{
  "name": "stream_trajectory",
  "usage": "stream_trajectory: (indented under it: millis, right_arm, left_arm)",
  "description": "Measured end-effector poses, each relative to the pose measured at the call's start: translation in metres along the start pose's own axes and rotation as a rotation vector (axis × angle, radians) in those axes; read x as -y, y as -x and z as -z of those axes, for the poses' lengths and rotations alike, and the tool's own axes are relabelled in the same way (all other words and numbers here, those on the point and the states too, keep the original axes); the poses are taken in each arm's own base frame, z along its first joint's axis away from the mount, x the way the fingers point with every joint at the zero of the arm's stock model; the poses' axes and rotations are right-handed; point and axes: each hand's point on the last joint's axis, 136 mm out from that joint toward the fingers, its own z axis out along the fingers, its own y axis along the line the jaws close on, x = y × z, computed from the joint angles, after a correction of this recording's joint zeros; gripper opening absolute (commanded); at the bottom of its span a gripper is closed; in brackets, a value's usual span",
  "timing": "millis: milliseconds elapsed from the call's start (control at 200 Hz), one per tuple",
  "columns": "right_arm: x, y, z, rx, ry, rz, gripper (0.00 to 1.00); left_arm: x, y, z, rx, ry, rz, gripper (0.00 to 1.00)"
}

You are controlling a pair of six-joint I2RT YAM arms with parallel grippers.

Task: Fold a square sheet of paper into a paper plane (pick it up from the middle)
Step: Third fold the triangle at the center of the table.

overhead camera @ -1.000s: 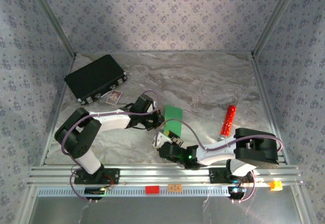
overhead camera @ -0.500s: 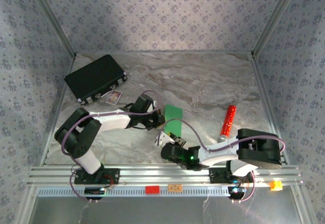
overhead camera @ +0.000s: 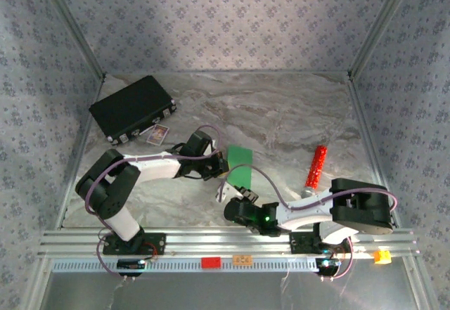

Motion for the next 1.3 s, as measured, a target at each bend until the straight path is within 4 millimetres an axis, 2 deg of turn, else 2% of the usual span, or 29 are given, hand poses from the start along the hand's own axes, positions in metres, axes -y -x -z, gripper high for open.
stream_trajectory:
  millis: [225,360,420,535,700,934,1179,1299]
  right_arm:
    - [0.0,-0.001,0.0,-0.002,0.0,0.001,0.05]
    - [0.001,-0.001,0.001,-0.005,0.001,0.004,0.03]
    - [0.001,-0.001,0.001,-0.008,0.008,0.0,0.03]
    - [0.0,0.001,0.002,-0.012,0.067,-0.059,0.03]
    - [0.014,0.006,-0.003,-0.024,0.21,-0.277,0.02]
    - [0.025,0.016,-0.004,-0.046,0.424,-0.545,0.02]
    - [0.032,0.016,-0.001,-0.085,0.549,-0.706,0.01]
    - [0.028,0.017,0.004,-0.099,0.614,-0.745,0.01]
  left_arm:
    - [-0.003,0.0,0.0,0.003,0.008,0.002,0.06]
    - [-0.005,0.001,0.001,0.014,0.022,0.005,0.18]
    - [-0.006,0.001,0.004,0.024,0.035,0.0,0.29]
    - [-0.006,0.004,0.015,0.061,0.06,-0.022,0.42]
    - [-0.004,0.01,0.036,0.132,0.1,-0.064,0.5]
    - [-0.006,0.016,0.051,0.193,0.139,-0.094,0.51]
    - [-0.01,0.016,0.052,0.193,0.16,-0.101,0.49]
    - [-0.01,0.016,0.052,0.192,0.161,-0.104,0.47]
